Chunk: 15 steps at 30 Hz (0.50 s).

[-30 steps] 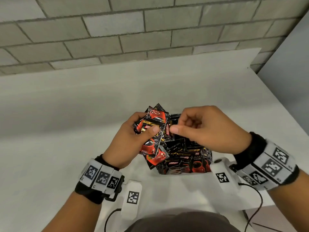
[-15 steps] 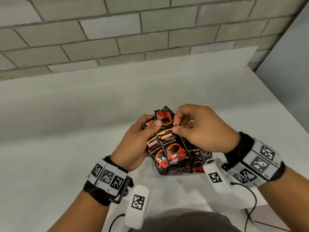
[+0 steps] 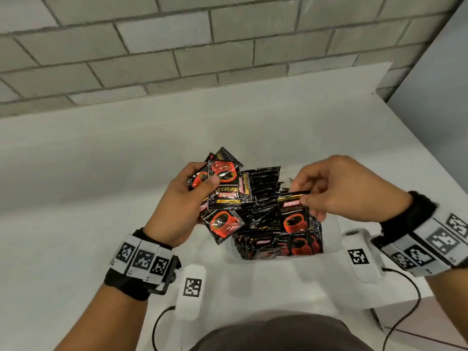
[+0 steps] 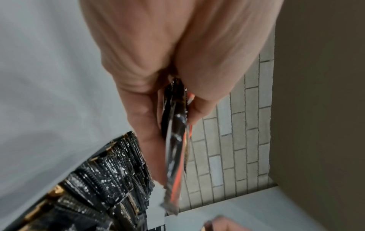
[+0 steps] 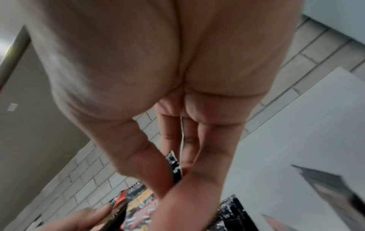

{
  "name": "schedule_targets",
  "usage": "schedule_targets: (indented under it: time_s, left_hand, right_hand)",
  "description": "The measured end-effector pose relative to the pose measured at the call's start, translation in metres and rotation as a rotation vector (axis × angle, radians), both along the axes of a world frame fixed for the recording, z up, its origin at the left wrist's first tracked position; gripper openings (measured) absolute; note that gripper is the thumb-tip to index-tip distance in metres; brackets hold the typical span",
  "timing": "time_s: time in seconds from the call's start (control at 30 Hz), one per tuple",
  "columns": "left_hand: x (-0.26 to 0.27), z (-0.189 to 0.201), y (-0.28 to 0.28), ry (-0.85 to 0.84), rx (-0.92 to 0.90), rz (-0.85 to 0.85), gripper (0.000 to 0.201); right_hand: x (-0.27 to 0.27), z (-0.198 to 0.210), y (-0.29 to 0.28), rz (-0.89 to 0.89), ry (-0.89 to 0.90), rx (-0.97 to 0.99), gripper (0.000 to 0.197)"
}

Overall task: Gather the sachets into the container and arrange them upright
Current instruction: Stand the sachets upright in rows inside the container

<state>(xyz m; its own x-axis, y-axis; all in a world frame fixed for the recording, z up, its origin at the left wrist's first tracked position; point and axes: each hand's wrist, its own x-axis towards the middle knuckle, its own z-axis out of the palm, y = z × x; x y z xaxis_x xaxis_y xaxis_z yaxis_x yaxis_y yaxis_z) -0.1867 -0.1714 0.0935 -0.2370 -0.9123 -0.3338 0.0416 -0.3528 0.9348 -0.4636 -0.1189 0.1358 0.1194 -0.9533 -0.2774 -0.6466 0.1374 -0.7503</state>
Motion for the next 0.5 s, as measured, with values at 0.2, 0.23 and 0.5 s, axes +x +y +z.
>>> schedule_targets:
  time_s: [0.2, 0.23, 0.5]
  left_hand:
    - [0.004, -0.006, 0.0, -0.016, 0.002, 0.003, 0.02]
    - [0.003, -0.007, 0.001, -0.019, 0.001, -0.003, 0.021]
    - [0.004, -0.009, 0.001, -0.038, -0.018, -0.041, 0.025]
  right_hand:
    - [0.004, -0.021, 0.016, 0.058, 0.167, -0.025, 0.015]
    - [0.006, -0.027, 0.017, 0.057, 0.213, -0.048, 0.015]
    - [0.016, -0.057, 0.017, 0.126, 0.177, 0.018, 0.016]
